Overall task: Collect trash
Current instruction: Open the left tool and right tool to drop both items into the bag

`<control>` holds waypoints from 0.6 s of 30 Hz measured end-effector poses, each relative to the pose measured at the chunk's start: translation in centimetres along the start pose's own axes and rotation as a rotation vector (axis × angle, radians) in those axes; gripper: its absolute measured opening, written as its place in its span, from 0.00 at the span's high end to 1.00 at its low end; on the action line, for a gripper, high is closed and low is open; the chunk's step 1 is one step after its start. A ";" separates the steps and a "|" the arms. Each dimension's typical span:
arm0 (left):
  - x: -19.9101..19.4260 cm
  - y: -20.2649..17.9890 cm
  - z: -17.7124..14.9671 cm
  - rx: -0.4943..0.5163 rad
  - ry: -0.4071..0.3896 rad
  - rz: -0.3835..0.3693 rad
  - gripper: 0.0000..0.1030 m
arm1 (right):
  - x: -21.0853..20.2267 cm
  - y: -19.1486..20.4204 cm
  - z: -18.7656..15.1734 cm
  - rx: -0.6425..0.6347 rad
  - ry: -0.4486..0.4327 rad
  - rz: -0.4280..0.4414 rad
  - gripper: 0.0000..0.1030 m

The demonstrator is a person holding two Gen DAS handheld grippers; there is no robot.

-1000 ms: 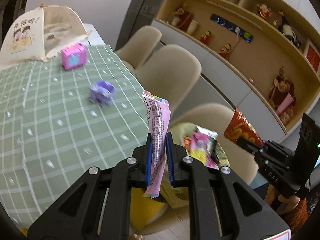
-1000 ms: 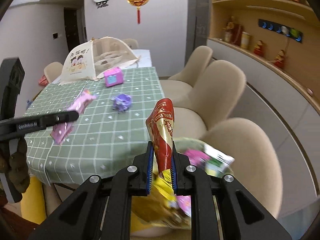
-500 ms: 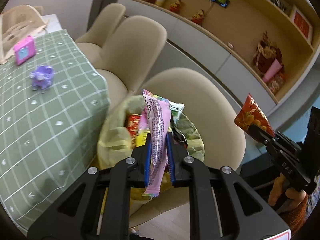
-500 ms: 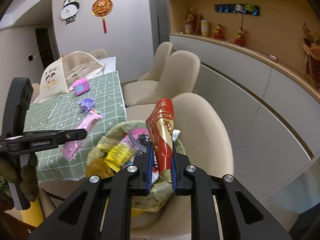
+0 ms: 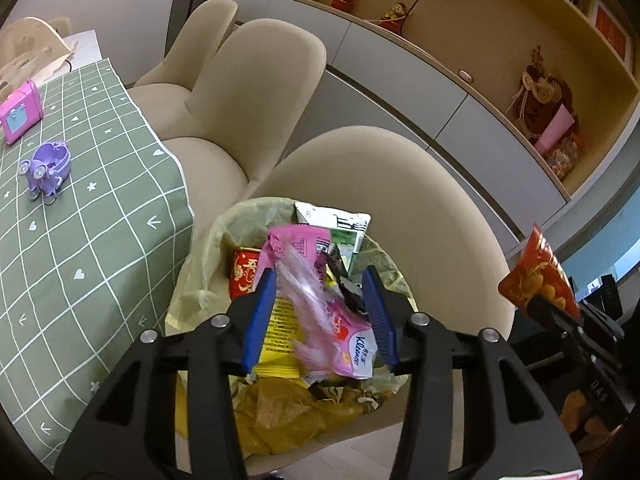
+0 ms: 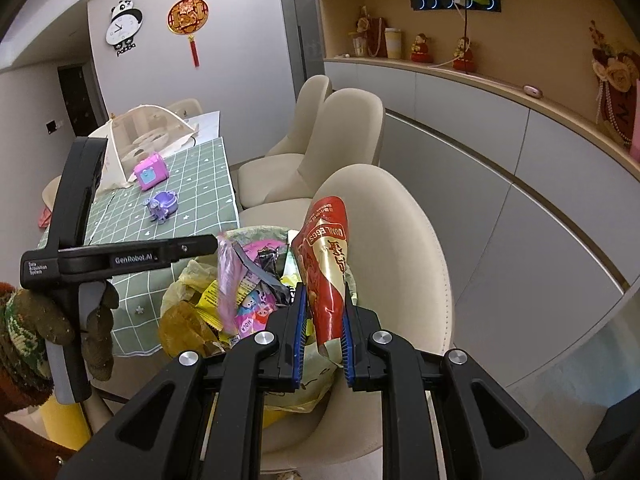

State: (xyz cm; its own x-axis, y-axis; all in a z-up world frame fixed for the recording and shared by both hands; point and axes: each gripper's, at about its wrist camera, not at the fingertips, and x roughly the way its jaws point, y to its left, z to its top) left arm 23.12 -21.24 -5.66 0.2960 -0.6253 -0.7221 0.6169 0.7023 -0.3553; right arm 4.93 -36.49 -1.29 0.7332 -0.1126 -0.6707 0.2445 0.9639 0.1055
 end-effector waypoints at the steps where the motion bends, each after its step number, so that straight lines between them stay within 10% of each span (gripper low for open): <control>1: -0.1 0.2 0.0 -0.004 -0.001 0.001 0.58 | 0.2 0.3 0.0 0.000 0.003 0.000 0.85; 18: -7.7 3.1 -4.1 -0.044 -0.063 0.090 0.54 | 8.9 3.7 0.8 -0.067 0.141 0.176 0.85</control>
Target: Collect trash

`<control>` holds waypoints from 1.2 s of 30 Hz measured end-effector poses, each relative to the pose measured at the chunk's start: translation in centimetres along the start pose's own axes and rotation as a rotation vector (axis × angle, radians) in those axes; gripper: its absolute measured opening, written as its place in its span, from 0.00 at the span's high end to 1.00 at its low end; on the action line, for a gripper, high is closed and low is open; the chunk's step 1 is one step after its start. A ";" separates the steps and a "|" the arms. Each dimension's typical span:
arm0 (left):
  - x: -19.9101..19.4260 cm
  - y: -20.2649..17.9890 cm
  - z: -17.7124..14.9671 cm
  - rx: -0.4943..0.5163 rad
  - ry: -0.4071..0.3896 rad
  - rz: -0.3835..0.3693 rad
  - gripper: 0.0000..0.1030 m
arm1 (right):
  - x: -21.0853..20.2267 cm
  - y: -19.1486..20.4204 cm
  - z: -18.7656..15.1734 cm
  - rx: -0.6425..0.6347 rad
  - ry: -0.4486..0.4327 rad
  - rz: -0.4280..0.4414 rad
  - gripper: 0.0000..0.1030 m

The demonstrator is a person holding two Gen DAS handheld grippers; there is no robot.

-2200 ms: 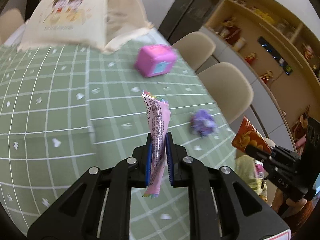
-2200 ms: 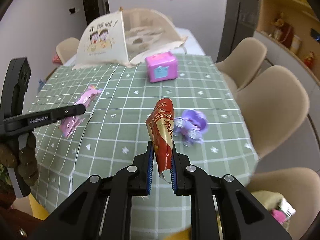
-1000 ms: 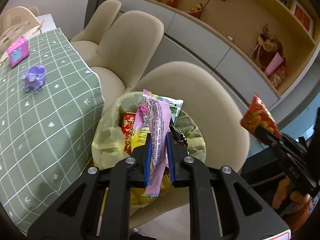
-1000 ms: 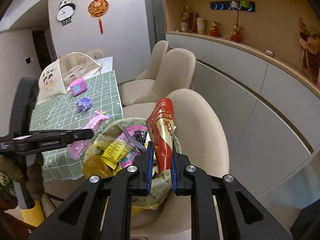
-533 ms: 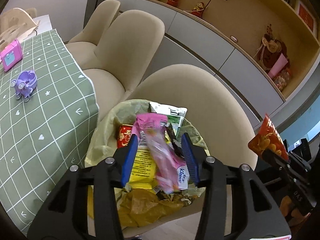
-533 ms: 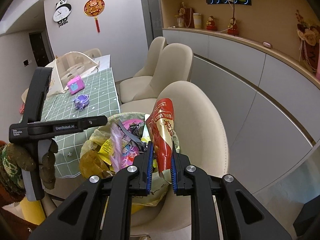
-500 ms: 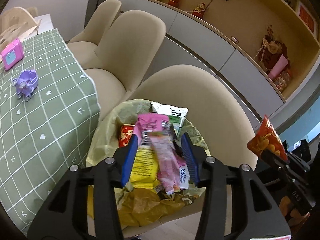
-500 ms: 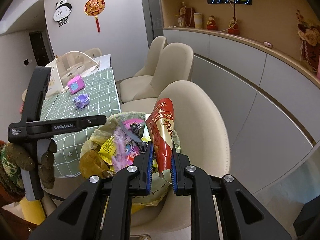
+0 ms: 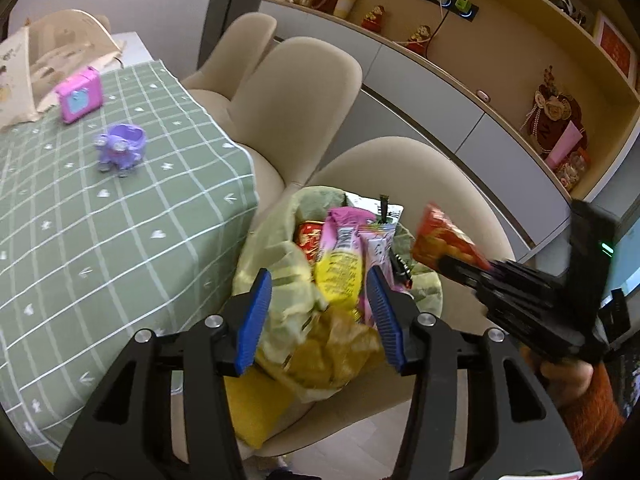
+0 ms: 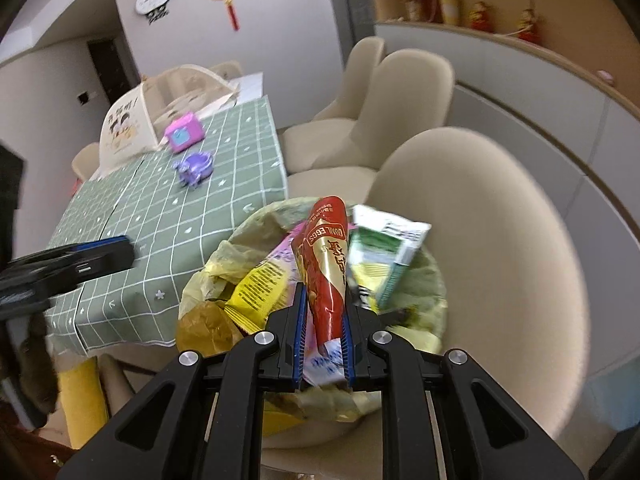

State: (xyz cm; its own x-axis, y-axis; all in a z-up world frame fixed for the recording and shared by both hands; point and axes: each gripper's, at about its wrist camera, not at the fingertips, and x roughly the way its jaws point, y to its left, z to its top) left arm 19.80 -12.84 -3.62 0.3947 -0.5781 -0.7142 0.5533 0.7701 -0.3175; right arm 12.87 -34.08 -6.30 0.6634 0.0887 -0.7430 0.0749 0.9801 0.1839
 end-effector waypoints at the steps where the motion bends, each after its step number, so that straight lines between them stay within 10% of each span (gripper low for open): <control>1: -0.6 0.2 -0.3 0.000 -0.007 0.012 0.53 | 0.9 0.2 0.2 -0.003 0.015 0.018 0.85; 16: -6.1 5.5 -3.9 -0.116 -0.050 0.202 0.53 | 9.6 2.7 -0.4 -0.027 0.186 0.079 0.83; 24: -8.2 4.8 -6.5 -0.126 -0.133 0.272 0.39 | 5.8 1.9 -0.8 0.030 0.113 0.074 0.44; 28: -9.6 3.9 -7.4 -0.109 -0.160 0.297 0.22 | 2.0 3.5 -1.2 -0.038 0.038 0.045 0.44; 36: -13.0 1.0 -8.4 -0.050 -0.204 0.376 0.21 | -5.4 7.8 -2.1 -0.099 -0.085 0.083 0.43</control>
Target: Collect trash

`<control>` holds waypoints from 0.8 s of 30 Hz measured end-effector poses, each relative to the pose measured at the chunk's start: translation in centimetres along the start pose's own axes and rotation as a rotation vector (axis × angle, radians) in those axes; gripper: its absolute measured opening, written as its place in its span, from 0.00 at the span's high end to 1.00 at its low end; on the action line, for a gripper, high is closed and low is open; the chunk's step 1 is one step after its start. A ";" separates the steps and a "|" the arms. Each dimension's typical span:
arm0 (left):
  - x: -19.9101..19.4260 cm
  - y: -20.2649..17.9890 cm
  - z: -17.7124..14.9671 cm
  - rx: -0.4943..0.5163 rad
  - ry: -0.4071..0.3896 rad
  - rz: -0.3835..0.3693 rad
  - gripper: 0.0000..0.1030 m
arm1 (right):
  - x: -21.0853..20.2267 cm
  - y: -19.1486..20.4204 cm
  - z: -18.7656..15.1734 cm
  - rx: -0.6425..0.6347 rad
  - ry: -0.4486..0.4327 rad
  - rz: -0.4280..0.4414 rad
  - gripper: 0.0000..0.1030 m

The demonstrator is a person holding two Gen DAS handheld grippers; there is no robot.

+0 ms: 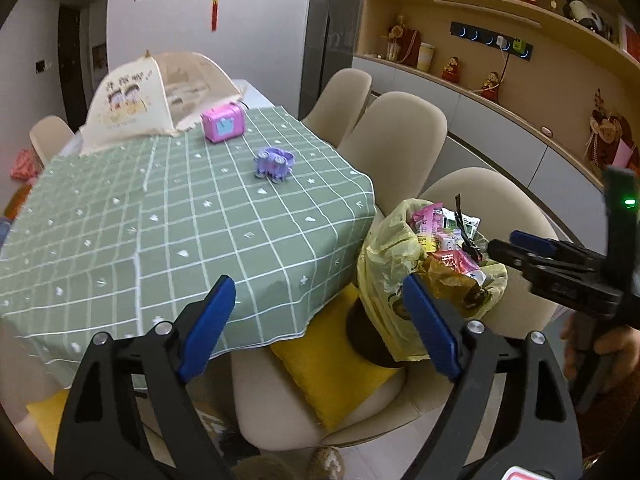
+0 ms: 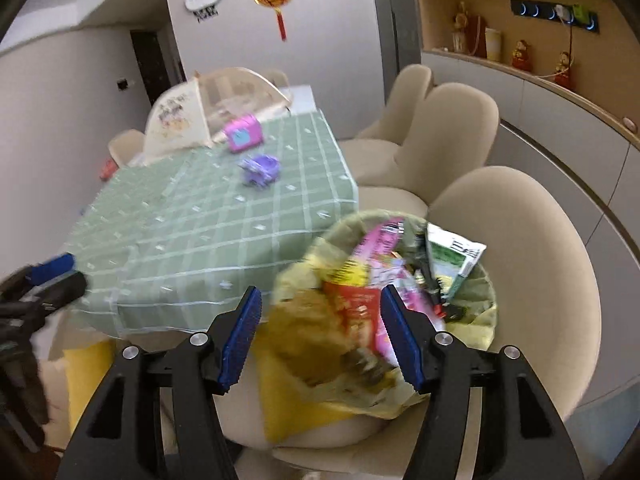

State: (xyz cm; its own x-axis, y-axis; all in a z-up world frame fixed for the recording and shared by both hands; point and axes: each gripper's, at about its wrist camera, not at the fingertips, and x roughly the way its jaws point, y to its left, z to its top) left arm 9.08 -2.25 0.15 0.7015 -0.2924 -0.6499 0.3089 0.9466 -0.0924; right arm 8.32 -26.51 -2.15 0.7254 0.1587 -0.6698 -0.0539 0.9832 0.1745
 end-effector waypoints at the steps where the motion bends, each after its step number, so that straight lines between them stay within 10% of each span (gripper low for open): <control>1: -0.6 0.0 0.0 0.004 -0.001 0.007 0.21 | -0.8 0.5 -0.2 0.011 -0.004 0.019 0.43; 13: -5.3 -1.9 -1.4 0.037 -0.090 0.222 0.21 | -5.9 6.4 -3.3 -0.041 -0.097 0.036 0.43; 24: -6.6 -2.1 -1.7 0.029 -0.127 0.217 0.21 | -6.9 6.4 -3.8 -0.059 -0.134 0.013 0.43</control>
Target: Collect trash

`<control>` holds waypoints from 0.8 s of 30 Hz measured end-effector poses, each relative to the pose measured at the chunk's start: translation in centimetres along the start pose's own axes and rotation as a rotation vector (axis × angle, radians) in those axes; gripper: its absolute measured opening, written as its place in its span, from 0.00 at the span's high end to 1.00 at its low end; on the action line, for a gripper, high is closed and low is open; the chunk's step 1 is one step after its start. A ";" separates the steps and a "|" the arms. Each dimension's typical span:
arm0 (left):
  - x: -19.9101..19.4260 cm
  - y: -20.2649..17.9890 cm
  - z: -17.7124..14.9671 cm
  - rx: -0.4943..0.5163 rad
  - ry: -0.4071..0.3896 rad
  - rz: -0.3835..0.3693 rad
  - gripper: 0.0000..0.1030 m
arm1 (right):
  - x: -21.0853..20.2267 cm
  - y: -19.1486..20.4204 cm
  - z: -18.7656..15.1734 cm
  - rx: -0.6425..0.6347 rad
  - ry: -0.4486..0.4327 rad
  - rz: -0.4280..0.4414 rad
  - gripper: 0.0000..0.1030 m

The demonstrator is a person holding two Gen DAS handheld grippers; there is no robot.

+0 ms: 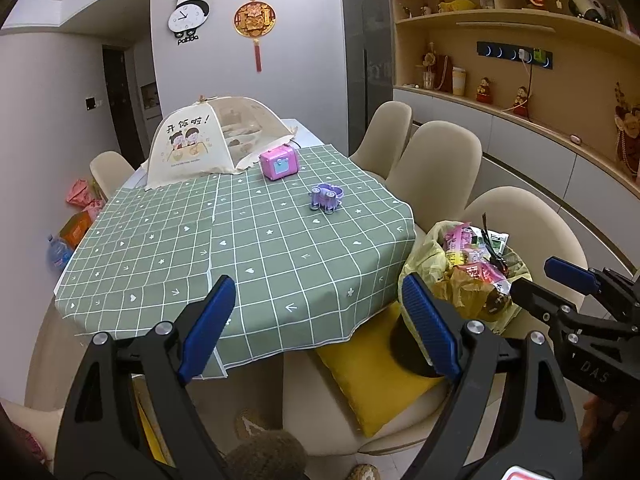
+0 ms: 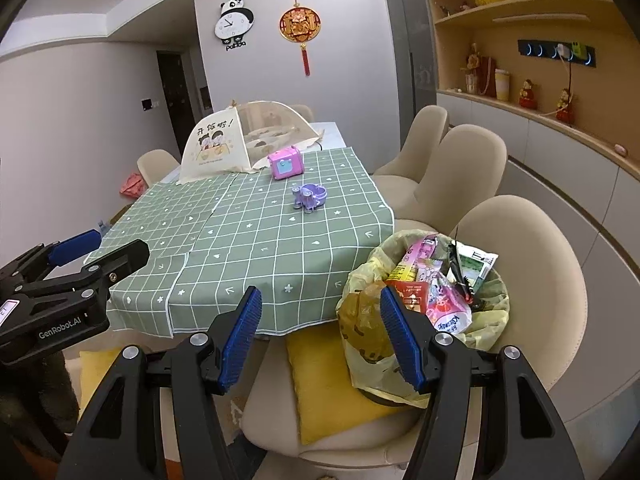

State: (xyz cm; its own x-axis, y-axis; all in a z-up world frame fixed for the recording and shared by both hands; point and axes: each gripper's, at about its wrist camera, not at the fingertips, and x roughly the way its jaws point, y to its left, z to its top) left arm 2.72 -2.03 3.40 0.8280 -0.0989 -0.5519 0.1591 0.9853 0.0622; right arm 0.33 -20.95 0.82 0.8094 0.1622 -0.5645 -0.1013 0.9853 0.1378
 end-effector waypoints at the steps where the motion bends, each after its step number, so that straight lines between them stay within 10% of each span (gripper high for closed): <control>1: 0.1 -0.2 0.0 0.000 0.001 -0.001 0.21 | 0.0 0.0 -0.1 -0.001 0.000 0.001 0.43; 24: -0.5 0.2 0.0 -0.014 -0.018 0.011 0.21 | -0.5 0.1 -0.3 0.000 -0.006 0.007 0.43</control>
State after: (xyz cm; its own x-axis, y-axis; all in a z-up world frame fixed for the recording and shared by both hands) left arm 2.38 -1.83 3.68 0.8394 -0.0903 -0.5360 0.1424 0.9882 0.0565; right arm -0.23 -20.94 0.88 0.8119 0.1690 -0.5588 -0.1074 0.9841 0.1417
